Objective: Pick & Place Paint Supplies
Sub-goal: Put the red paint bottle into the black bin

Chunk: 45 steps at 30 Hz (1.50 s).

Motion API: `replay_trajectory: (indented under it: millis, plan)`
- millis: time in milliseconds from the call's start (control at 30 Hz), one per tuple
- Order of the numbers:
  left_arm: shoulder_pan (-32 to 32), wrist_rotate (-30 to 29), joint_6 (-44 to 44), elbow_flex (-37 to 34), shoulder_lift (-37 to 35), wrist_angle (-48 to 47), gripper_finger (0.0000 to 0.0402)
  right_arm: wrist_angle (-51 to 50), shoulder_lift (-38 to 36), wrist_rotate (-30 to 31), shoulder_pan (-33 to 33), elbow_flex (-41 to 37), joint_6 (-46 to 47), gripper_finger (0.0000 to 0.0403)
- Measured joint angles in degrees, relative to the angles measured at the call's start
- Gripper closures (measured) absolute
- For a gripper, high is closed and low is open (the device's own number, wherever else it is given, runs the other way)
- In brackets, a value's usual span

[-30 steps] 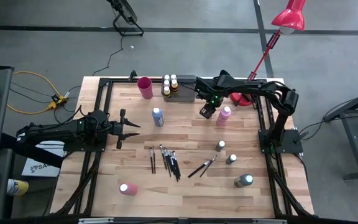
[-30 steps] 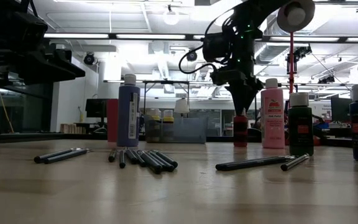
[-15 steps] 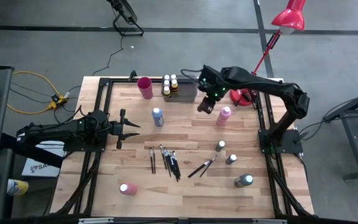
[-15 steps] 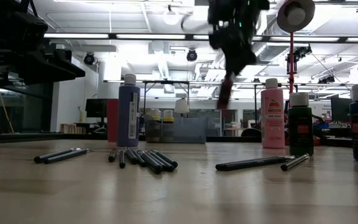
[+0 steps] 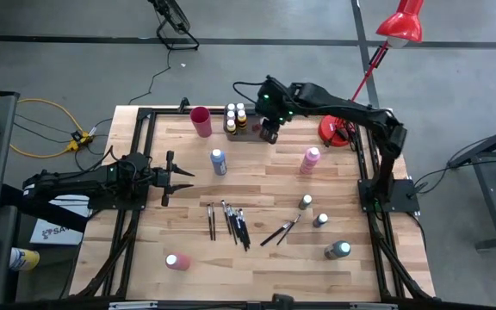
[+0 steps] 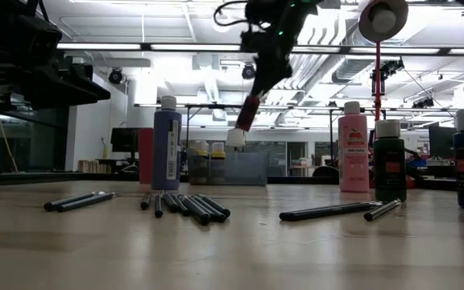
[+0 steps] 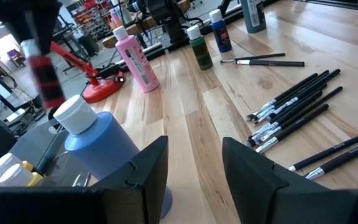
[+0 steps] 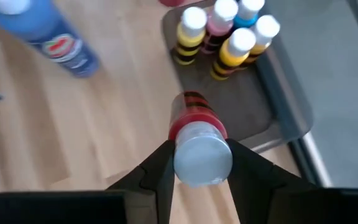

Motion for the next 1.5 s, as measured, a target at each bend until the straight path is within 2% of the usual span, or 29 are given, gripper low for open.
replay_trajectory:
  millis: [133, 367, 533, 900, 1500]
  plan:
    - [0.01, 0.00, 0.00, 0.00, 0.00, 0.00, 0.0254, -0.16, 5.73, 2.42, -0.02, 4.55, -2.64, 0.0276]
    - [-0.01, 0.00, 0.00, 0.00, 0.00, 0.00, 0.0254, -0.76, 15.18, 2.67, 0.00, 11.87, -3.81, 0.0283]
    - [0.00, 0.00, 0.02, 0.00, 0.00, 0.00, 0.0254, 0.05, 19.25, 3.67, -0.25, 14.68, -3.83, 0.0274]
    - [-0.01, 0.00, 0.00, 0.00, -0.01, 0.00, 0.0254, 3.47, 22.37, 5.14, -0.29, 14.96, -5.05, 0.0281]
    - [0.01, 0.00, 0.01, 0.00, 0.00, 0.01, 0.0254, 5.42, 24.65, 2.41, 0.57, 14.96, -3.11, 0.0271]
